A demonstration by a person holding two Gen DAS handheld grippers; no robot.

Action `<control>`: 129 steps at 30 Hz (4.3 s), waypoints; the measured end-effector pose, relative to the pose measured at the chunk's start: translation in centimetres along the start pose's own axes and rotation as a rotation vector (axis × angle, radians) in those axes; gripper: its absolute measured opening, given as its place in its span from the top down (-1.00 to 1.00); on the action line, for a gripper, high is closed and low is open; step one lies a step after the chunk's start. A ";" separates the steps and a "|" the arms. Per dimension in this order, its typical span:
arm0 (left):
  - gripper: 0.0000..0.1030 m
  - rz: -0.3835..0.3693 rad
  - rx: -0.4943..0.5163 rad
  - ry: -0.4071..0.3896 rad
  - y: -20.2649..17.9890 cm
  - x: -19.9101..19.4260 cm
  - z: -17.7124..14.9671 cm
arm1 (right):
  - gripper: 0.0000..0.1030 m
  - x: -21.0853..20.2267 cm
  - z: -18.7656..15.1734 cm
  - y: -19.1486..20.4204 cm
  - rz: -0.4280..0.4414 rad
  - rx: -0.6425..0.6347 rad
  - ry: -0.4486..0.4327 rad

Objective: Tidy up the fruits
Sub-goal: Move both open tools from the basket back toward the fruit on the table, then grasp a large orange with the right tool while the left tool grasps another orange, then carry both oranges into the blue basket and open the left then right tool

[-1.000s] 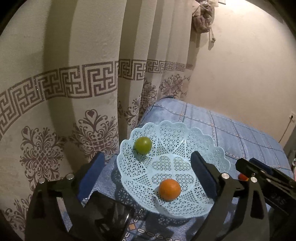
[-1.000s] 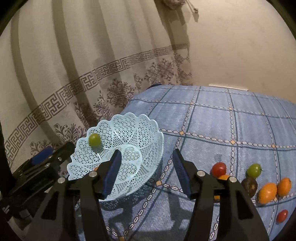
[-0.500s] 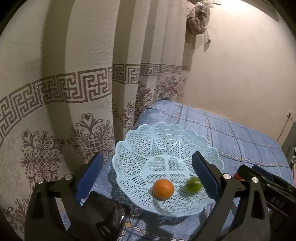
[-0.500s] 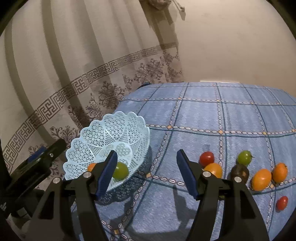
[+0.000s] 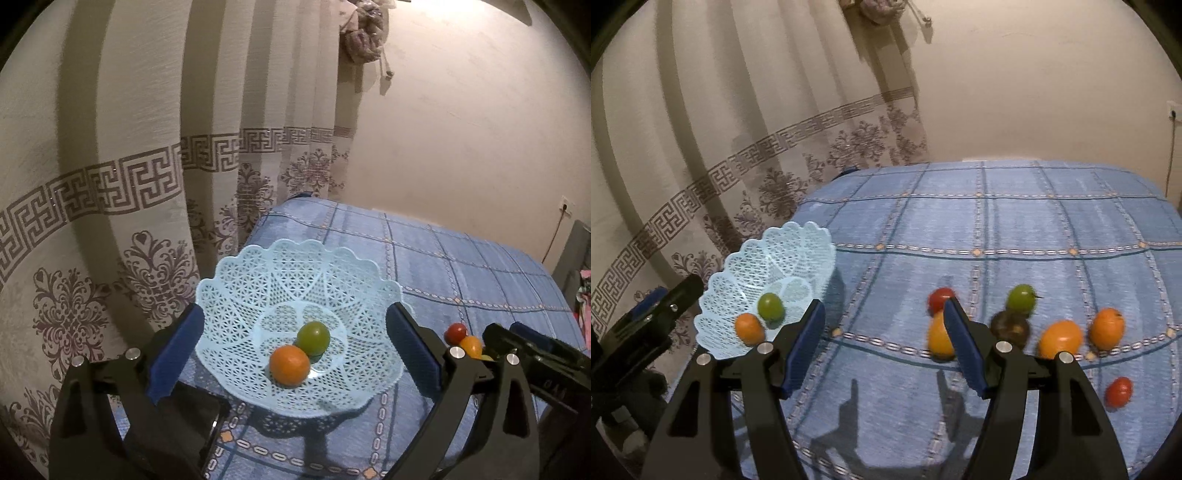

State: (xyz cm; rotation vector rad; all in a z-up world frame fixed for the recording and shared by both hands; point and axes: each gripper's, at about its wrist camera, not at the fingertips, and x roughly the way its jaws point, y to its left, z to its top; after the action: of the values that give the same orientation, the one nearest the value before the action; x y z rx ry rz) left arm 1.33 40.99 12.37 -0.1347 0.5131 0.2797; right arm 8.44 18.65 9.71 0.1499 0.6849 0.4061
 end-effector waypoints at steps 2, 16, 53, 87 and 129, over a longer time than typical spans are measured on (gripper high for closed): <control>-0.94 -0.008 0.012 0.004 -0.5 -0.1 -0.1 | -0.29 -0.5 -0.1 -1.2 -0.022 0.007 -0.005; -0.94 -0.053 0.106 0.021 -5.8 -0.6 -0.5 | -0.29 -2.3 -0.5 -11.5 -0.174 0.137 0.011; -0.94 -0.161 0.348 0.188 -17.8 4.7 -5.6 | 0.00 2.0 -1.9 -18.1 -0.218 0.083 0.139; -0.17 -0.357 0.118 0.404 -17.5 11.2 -4.6 | 0.12 1.6 -2.7 -18.4 -0.198 0.087 0.120; 0.34 -0.329 0.138 0.143 -15.8 4.2 -1.3 | 0.22 -0.9 -2.4 -19.3 -0.232 0.147 0.034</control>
State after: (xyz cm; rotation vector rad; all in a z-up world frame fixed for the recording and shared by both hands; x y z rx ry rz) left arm 8.96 26.61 10.05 -0.1036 0.6404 -0.0872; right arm 12.33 0.72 3.23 0.2008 0.7565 0.1360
